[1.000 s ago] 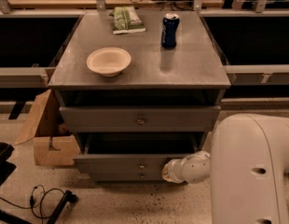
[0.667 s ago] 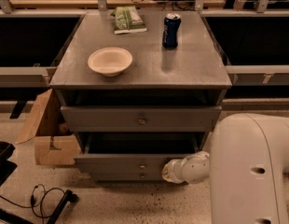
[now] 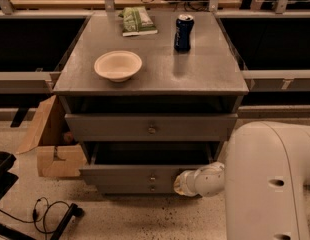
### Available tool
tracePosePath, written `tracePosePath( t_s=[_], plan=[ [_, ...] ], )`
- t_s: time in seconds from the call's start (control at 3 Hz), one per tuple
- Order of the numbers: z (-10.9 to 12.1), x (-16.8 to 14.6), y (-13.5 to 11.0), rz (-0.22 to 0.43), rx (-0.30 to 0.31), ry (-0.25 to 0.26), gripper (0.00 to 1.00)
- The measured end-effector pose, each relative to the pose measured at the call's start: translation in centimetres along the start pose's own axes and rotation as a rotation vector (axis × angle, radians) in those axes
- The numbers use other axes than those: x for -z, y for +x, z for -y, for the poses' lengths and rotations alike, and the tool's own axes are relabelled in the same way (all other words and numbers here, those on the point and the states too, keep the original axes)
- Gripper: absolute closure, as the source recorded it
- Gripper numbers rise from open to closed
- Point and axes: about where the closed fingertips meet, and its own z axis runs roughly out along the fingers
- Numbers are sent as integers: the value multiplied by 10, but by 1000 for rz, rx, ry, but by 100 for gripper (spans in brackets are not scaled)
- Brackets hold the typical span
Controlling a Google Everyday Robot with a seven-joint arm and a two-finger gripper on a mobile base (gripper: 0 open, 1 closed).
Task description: Close middle drawer
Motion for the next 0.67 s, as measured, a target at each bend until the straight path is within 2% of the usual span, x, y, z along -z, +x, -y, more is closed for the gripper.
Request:
tracePosePath(
  t_s=[0.33,0.67],
  plan=[
    [0,0,0,0,0,0,16],
    [0,0,0,0,0,0,0]
  ],
)
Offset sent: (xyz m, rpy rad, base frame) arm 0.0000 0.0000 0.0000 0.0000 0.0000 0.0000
